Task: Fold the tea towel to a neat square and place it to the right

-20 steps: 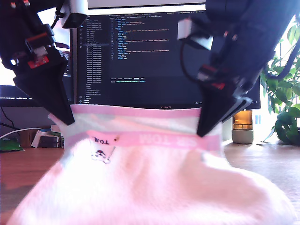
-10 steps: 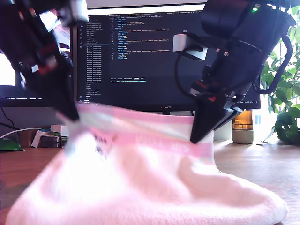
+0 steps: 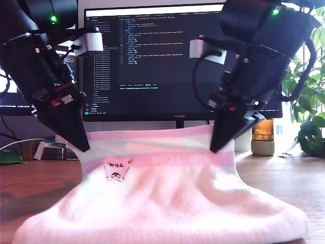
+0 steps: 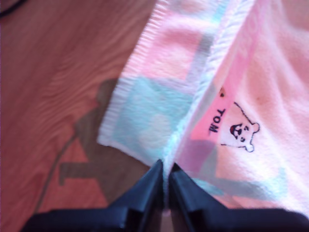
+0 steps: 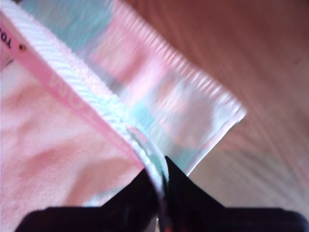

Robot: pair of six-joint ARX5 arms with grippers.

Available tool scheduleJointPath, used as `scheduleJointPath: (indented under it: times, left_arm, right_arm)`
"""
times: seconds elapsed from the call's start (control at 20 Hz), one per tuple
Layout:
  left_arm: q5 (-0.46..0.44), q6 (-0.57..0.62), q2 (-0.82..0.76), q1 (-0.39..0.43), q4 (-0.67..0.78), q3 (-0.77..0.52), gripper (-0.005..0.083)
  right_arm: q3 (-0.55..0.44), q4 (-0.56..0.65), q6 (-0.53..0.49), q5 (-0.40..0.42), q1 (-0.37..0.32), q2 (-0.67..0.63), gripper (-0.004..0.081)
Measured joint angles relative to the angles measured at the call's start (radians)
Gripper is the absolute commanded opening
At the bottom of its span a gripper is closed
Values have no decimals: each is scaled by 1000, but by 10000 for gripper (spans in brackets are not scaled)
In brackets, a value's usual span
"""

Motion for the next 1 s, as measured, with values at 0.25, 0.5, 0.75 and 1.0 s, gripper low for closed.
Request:
scheduleJointPath:
  times: [0.25,0.5,0.75,1.0]
  left_arm:
    - [3,19,0,38,11,0,-24]
    - [8,20,0,49,24,0,-24]
    - [27,20,0,51,36,0,-24]
    - [27,19,47,58,67,0,-24]
  right_arm:
    - [8,36,-3,0,0,0,-12]
    - [10,56,-3,2,0,13,-12]
    - [11,86,-3,15,0,74,-12]
    - [11,104,-3,23,-1,79,-12]
